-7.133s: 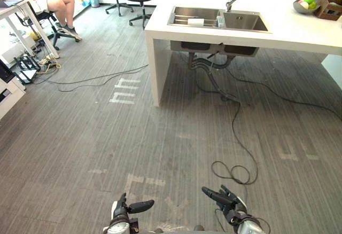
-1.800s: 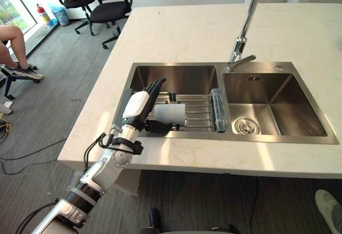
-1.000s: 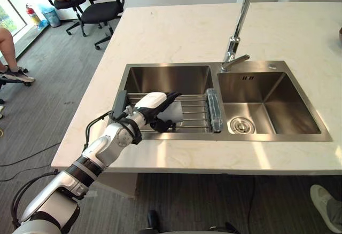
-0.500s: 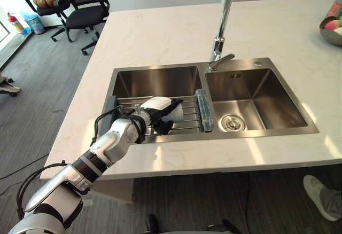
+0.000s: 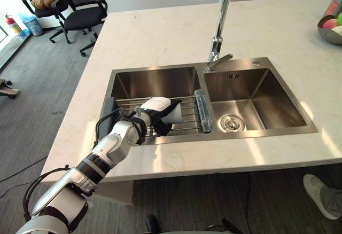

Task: Walk over to the sink, pick up the cup, carry it to the dishwasher, place the cup inside the dishwasher, then close the dishwasher door

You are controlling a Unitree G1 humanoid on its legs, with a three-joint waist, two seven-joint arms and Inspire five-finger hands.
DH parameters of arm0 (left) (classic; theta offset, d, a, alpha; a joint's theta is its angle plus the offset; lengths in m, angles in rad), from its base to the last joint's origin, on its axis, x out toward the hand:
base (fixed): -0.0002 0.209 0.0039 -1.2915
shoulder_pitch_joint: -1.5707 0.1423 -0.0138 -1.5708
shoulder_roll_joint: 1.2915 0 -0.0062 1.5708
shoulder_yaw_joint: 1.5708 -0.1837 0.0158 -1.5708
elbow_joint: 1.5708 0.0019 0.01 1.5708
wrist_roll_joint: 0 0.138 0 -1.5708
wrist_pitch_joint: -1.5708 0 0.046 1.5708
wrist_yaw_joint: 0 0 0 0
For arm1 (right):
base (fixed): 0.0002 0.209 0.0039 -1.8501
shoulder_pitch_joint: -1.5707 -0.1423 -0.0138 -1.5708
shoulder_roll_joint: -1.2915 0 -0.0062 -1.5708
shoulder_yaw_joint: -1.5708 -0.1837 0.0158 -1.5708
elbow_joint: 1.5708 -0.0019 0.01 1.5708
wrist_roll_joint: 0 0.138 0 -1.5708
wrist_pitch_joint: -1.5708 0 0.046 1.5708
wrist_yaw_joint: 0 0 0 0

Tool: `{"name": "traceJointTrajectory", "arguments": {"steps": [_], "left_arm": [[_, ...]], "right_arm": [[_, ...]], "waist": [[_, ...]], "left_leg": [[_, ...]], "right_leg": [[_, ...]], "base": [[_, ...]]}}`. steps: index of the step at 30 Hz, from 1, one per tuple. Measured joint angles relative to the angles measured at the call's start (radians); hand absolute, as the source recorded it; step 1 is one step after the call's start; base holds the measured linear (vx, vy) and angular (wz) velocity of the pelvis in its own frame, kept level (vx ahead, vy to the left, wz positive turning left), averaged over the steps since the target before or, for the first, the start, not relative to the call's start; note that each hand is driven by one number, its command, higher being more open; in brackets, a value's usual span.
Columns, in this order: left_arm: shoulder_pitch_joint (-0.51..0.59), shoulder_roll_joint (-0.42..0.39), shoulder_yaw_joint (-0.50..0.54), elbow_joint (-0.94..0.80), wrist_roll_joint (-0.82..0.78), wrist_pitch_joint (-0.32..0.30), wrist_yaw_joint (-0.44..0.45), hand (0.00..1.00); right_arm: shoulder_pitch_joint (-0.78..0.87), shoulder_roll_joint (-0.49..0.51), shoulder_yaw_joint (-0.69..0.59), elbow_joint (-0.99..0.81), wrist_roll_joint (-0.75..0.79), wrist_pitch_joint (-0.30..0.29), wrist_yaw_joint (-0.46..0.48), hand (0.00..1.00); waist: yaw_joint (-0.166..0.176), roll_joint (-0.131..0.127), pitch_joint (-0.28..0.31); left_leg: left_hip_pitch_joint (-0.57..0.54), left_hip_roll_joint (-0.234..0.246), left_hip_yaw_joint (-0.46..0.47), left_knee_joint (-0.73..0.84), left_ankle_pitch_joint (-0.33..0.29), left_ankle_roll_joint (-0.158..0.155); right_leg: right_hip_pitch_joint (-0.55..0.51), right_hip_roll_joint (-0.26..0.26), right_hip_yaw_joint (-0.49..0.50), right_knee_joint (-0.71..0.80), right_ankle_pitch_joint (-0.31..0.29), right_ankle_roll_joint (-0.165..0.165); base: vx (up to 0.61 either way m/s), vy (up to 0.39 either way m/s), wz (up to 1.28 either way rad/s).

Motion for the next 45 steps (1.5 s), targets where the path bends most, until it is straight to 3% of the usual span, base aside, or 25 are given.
{"name": "traceJointTrajectory", "arguments": {"steps": [12,19,26,35,45], "left_arm": [[0.015,-0.019,0.031,0.010,0.100,-0.050,0.001,1.00],[0.017,-0.037,0.039,0.022,0.114,-0.034,0.001,1.00],[0.009,-0.042,0.042,0.030,0.044,0.024,-0.007,1.00],[0.002,-0.079,0.110,0.032,0.012,0.062,-0.109,1.00],[0.011,-0.088,0.115,0.041,0.037,0.055,-0.071,1.00]], "right_arm": [[-0.004,-0.004,0.018,-0.005,0.002,0.002,0.001,1.00],[-0.004,-0.008,0.020,-0.009,0.003,0.002,0.000,1.00],[-0.005,-0.009,0.020,-0.011,0.003,0.002,0.000,1.00],[-0.004,-0.009,0.020,-0.011,0.003,0.002,0.000,1.00],[-0.004,-0.008,0.018,-0.011,0.003,0.001,0.000,1.00]], "waist": [[-0.004,0.000,0.007],[-0.005,0.000,0.010],[-0.009,-0.004,0.015],[-0.009,-0.005,0.016],[-0.004,-0.006,0.017]], "left_leg": [[0.001,0.000,0.001,0.000,-0.002,-0.001],[0.005,0.001,0.007,0.000,-0.003,-0.001],[0.010,0.002,0.013,0.000,-0.005,-0.002],[0.014,0.003,0.018,0.000,-0.005,-0.002],[0.016,0.004,0.023,0.000,-0.008,-0.005]], "right_leg": [[0.000,0.000,0.001,0.000,-0.002,0.001],[0.001,0.000,0.007,0.000,-0.002,0.001],[0.000,0.000,0.015,0.000,-0.002,0.001],[0.000,0.000,0.021,0.002,-0.002,0.001],[-0.001,0.000,0.026,0.002,-0.002,0.001]], "base": [[0.00,0.000,0.00],[0.00,0.000,-0.01],[0.00,0.000,-0.02],[0.00,-0.001,-0.01],[0.00,-0.001,0.00]]}}
